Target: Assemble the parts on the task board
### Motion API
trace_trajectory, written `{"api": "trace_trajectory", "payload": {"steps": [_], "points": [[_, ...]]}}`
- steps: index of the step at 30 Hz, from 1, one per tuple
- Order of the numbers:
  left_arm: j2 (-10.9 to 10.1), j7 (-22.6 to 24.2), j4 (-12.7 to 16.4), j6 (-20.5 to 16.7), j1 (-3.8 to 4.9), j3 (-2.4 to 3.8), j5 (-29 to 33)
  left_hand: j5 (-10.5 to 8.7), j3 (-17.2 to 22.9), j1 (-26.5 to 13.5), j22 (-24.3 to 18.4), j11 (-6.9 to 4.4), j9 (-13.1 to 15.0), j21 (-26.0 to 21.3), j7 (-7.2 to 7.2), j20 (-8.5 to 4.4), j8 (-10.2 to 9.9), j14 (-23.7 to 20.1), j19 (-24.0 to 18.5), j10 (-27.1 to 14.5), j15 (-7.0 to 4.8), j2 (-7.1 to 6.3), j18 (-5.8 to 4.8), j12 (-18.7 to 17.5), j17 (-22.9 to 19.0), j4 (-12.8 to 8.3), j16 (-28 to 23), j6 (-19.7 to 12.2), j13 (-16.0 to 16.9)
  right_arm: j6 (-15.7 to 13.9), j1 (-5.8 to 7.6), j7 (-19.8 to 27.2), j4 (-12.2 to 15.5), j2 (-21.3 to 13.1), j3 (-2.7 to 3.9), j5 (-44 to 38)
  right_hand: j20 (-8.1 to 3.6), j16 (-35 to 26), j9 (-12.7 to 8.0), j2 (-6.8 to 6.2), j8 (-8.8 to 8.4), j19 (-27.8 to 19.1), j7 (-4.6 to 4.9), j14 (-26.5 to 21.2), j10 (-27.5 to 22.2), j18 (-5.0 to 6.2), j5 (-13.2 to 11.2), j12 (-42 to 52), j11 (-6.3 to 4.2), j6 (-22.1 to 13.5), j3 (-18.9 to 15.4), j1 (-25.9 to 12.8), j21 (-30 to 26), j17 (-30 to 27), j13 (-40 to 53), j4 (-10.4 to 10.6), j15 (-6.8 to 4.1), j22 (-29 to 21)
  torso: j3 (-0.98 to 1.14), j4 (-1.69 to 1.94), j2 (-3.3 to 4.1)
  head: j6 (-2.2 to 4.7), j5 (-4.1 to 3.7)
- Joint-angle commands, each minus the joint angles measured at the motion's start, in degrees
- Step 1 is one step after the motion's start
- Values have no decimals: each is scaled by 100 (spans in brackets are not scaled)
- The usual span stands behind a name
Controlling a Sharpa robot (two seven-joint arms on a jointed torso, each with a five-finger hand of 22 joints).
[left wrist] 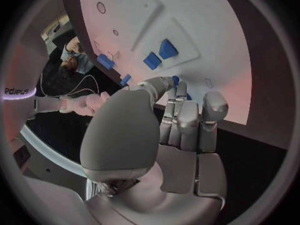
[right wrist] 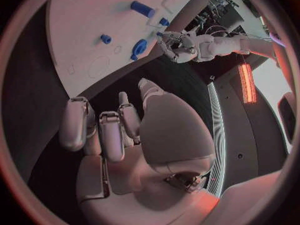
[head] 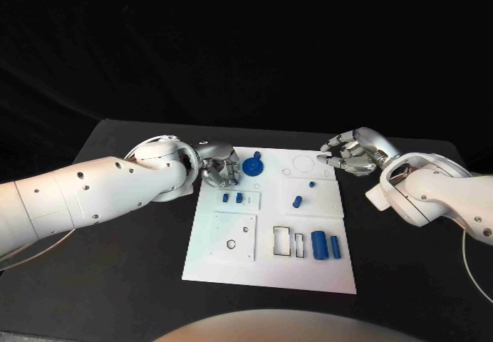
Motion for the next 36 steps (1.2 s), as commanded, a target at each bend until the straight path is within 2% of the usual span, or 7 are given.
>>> {"api": "trace_trajectory", "payload": {"steps": [1,22,36], "points": [[15,12,12,149,-1,0,29,-20,11,-52,-6,0,1,10,9,-20,-32,19,8,58,-15,30,-28,-27,-7,-37,-12,37,4,56,-3,30,9,-3,0,-42,1,-30,-7,-10,30,-33,1,411,-47,89,36,-31,7,-30,27,-51,-20,706,-5,-2,-28,451,1,0,2,-2,0],[126,-47,-64,135,-9,-8,29,-22,15,-52,9,-6,4,19,6,-24,-37,18,16,81,-21,42,-31,-40,-4,-47,-12,46,10,52,-3,34,26,-11,0,-42,1,-30,-7,-10,30,-33,1,411,-47,89,36,-31,7,-30,27,-51,-20,706,-5,-2,-28,451,0,-4,5,3,-22],[155,-167,-73,335,-11,-10,-36,-23,16,-54,-21,3,-1,-2,13,-31,-67,3,-13,70,-18,48,-23,-75,-41,-64,-24,23,17,55,-3,36,31,-21,0,-42,1,-30,-7,-10,30,-33,1,411,-47,89,36,-31,7,-30,27,-51,-20,706,-5,-2,-28,451,0,-1,-1,-7,-36]]}}
